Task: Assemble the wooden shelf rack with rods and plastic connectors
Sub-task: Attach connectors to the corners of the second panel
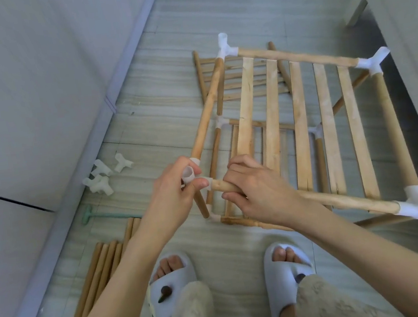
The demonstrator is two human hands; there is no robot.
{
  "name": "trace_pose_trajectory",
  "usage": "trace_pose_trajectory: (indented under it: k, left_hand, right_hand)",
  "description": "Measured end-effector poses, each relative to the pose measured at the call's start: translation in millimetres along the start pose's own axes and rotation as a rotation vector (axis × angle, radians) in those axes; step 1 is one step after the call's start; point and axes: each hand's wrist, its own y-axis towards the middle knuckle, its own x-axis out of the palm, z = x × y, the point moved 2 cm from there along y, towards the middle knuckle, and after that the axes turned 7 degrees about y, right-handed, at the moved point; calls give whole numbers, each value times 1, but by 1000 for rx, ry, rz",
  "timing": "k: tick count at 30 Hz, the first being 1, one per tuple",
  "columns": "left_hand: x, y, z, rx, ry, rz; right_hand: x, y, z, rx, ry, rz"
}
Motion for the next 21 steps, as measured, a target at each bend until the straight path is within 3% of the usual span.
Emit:
trace_pose_trajectory:
  k: [15,19,21]
  left_hand:
    - [16,-1,3,61,89,47]
    - [16,-5,7,13,-26,1]
    - [17,-8,9,-85,-284,-57]
  right_hand:
    - [6,2,7,-11,6,63]
    - [-2,-6,11,-57,43,128]
    - [-9,-16,15,-33,141,235]
